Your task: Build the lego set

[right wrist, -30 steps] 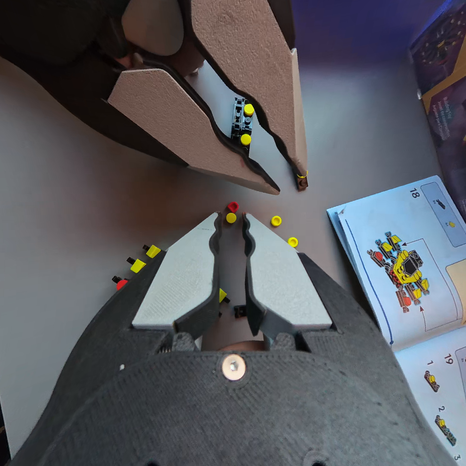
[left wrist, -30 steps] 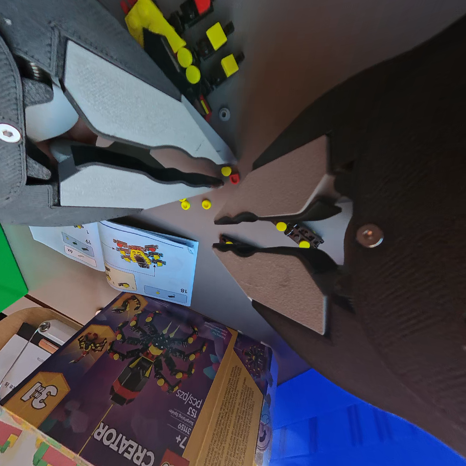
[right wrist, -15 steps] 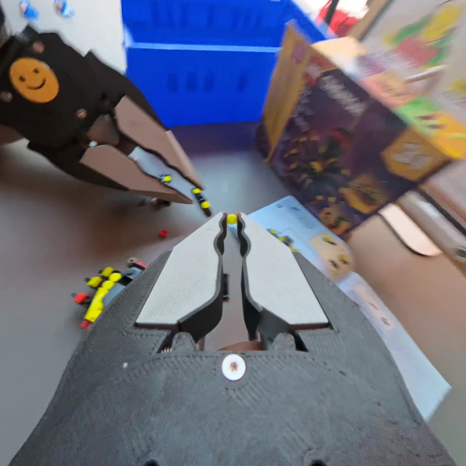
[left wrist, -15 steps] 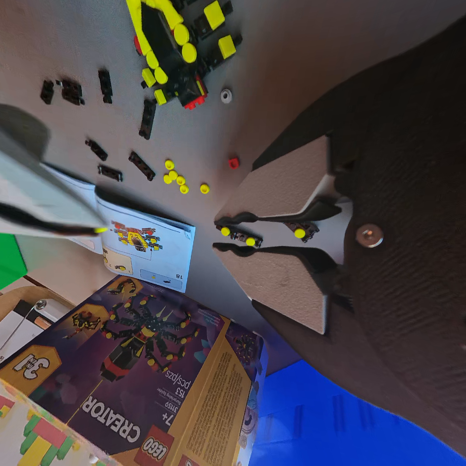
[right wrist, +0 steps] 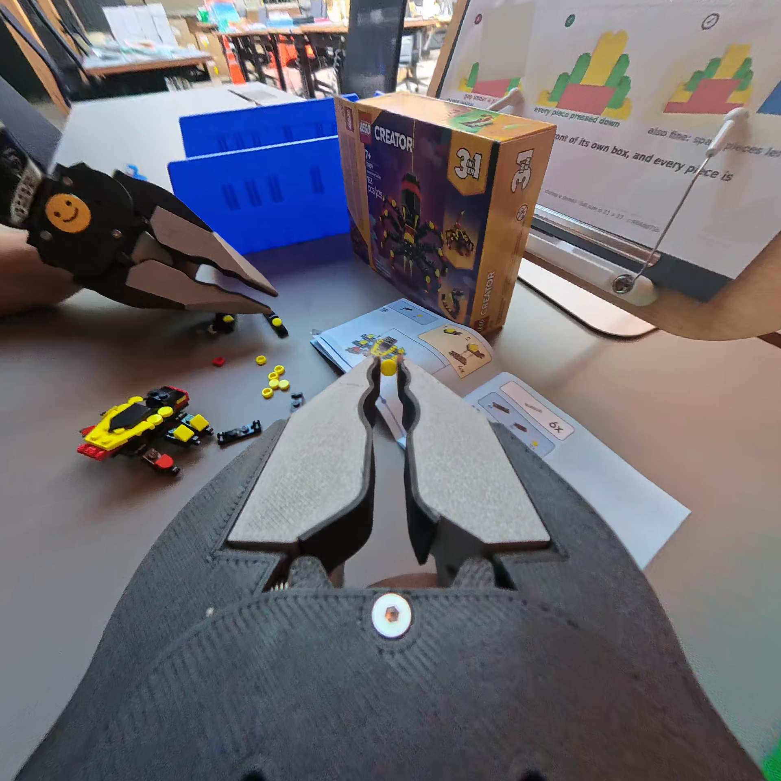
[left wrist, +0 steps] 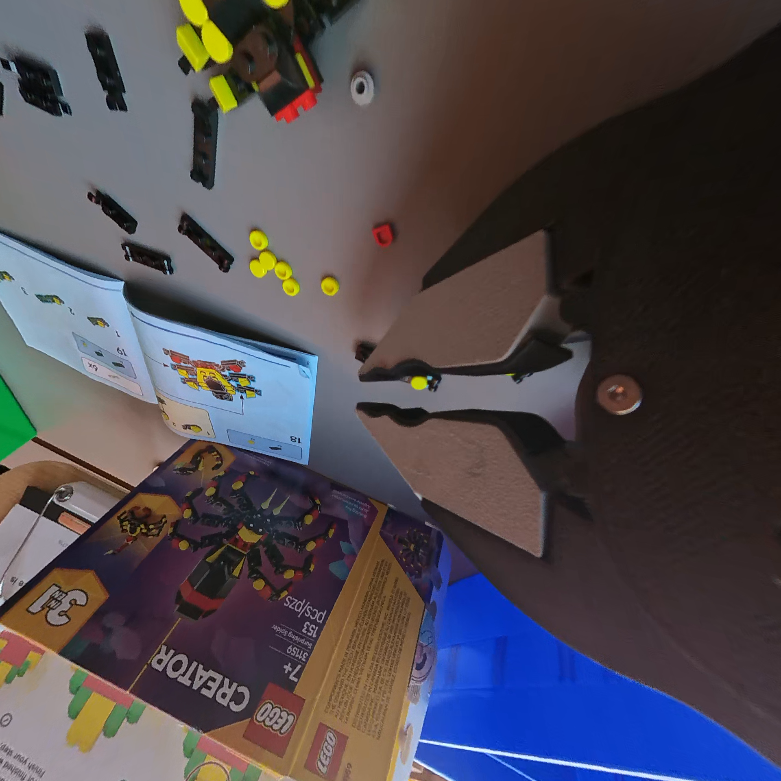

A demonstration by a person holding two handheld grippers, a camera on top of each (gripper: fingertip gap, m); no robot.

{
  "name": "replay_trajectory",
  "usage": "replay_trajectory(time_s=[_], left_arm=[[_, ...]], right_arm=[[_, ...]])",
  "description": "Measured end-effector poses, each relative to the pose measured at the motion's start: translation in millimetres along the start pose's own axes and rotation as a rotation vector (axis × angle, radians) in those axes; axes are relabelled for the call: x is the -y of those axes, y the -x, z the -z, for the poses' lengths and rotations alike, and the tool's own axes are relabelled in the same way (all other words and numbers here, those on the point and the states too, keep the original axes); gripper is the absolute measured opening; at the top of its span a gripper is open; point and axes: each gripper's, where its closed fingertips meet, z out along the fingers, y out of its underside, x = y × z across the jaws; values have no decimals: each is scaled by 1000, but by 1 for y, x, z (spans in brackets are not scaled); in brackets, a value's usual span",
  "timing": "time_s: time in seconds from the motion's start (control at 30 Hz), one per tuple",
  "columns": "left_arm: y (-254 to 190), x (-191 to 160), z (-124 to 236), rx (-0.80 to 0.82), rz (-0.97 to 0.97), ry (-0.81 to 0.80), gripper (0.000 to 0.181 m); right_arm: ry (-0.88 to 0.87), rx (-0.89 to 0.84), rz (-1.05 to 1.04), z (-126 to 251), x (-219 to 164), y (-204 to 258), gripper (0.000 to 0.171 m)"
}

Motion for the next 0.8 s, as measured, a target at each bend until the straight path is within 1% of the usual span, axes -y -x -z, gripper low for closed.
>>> replay_trajectory(time_s=[0.1,0.2,0.27,0.33,0.5,0.6,0.67,0.73,0.8], left_arm=[[3,2,0,36,-19,-11,6],[3,4,0,56,-74,-23,6],[-1,16,4,47,-111,-89,7],[-5,32,9,27,-121,-164,4],[-15,49,3,17,-181,-197,2],[-24,48,-4,42,-247,-216,0],[-25,49,-5,73,-267,-242,0],[-24,50,-4,105,-290,-252,0],[-26,50,-5,117,-317,-250,0]], right_arm=[[-61,53,-37,-4,4,6,4],[-57,90,-26,-12,0,14,4],[-30,102,-2,-16,-3,19,3],[-57,121,26,-16,1,27,3],[-79,128,66,-17,3,33,3],[-172,86,94,-9,16,28,4],[-217,-1,144,-4,23,17,3],[-201,-109,217,-3,22,4,3],[-197,-151,263,-4,21,1,3]])
